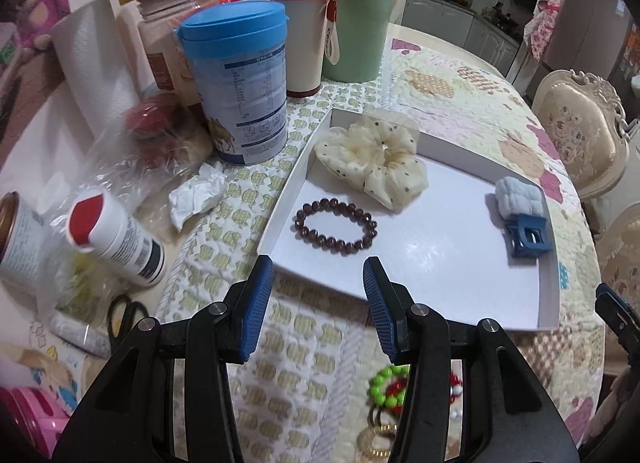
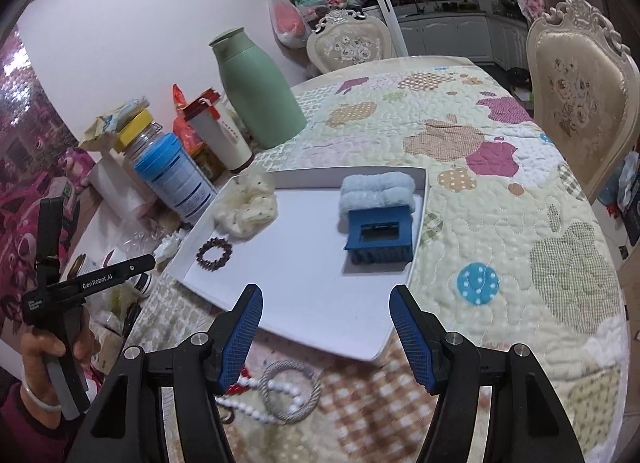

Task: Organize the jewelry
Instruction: 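Withdraw both tools from the tray toward the bracelets on the quilt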

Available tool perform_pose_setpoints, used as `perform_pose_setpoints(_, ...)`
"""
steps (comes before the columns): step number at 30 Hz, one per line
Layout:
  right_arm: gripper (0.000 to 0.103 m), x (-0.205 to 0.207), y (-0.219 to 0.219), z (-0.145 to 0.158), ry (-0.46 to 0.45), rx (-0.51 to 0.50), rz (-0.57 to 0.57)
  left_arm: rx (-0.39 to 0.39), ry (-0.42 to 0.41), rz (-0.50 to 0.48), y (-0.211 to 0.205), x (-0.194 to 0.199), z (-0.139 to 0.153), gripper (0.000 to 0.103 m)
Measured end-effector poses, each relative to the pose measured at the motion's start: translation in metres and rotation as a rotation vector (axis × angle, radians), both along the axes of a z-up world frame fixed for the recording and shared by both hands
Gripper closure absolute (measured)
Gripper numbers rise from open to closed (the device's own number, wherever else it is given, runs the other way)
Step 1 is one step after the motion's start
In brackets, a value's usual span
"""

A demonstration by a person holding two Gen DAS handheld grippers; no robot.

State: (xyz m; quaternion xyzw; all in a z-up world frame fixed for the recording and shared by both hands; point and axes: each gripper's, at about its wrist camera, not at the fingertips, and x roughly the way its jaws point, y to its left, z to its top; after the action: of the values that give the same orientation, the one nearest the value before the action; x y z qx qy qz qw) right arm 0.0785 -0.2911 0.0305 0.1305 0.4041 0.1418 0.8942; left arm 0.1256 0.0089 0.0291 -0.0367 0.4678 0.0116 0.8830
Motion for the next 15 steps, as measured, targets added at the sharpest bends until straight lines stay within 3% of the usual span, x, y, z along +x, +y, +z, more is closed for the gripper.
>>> perform_pose_setpoints(15, 0.036, -0.044, 0.031, 0.018, -0.019, -0.047, 0.024, 0.035, -0.04, -0.018, -0.006, -0.06, 0.014, 0.057)
